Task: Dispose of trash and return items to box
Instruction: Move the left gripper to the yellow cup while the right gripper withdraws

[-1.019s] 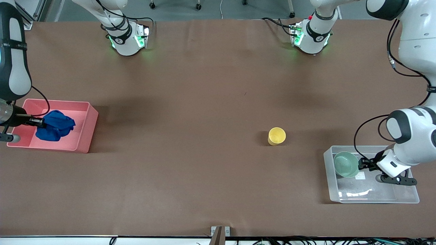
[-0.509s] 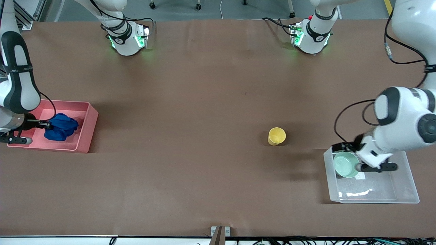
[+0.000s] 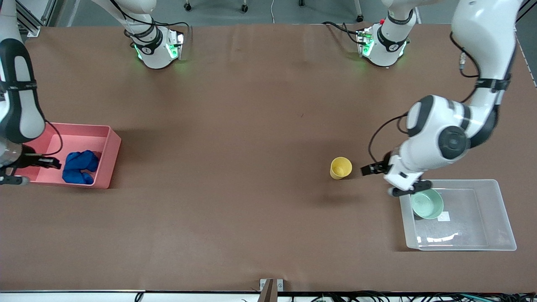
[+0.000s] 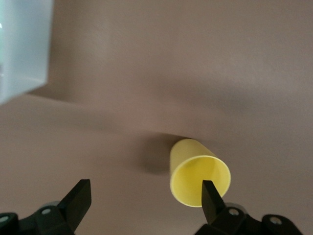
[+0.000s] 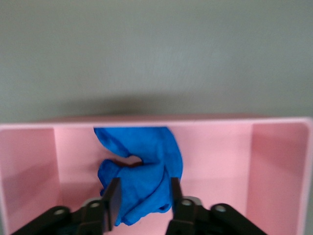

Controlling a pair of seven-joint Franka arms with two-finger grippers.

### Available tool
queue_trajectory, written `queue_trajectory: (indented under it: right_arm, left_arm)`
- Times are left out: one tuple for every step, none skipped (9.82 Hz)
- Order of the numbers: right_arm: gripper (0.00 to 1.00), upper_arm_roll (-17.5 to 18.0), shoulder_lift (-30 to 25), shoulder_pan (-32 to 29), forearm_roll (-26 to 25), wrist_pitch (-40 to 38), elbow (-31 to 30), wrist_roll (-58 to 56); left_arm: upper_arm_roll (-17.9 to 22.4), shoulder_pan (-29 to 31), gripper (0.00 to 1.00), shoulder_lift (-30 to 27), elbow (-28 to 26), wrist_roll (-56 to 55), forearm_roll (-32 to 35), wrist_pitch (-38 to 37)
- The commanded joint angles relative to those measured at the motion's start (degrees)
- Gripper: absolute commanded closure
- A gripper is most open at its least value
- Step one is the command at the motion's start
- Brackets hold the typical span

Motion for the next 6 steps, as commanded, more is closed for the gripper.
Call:
queue_trajectory:
  right_arm:
    - [0.00, 0.64, -4.26, 2.47, -0.83, -10.75, 8.69, 0.52]
    - [0.00, 0.72, -4.62, 3.10, -0.83, -16.21, 13.80, 0.61]
    - [0.00, 0.73, -5.76, 4.50, -0.83, -20.61, 17.85, 0.53]
    - [0.00, 0.81, -8.12, 5.73, -0.74, -22.92, 18.67, 0.70]
    - [0.00, 0.81, -10.75, 7.14, -0.74, -25.11, 18.42, 1.83]
    - [0.00, 0.81, -13.21, 8.37, -0.74, -28.01, 18.33, 3.41]
  left_arm:
    - [0.04, -0.84, 0.16, 1.08, -5.33, -6.04, 4.22, 5.71]
    - [0.04, -2.15, 0.23, 2.05, -5.42, -8.16, 4.32, 6.60]
    - [0.13, -2.94, 0.30, 3.10, -5.51, -9.05, 4.41, 7.39]
    - [0.13, -2.95, 0.36, 4.33, -5.43, -9.41, 4.41, 8.27]
    - [0.13, -3.21, 0.41, 5.13, -5.86, -9.50, 4.41, 9.93]
    - [0.13, -3.22, 0.48, 5.83, -5.95, -9.50, 4.41, 10.56]
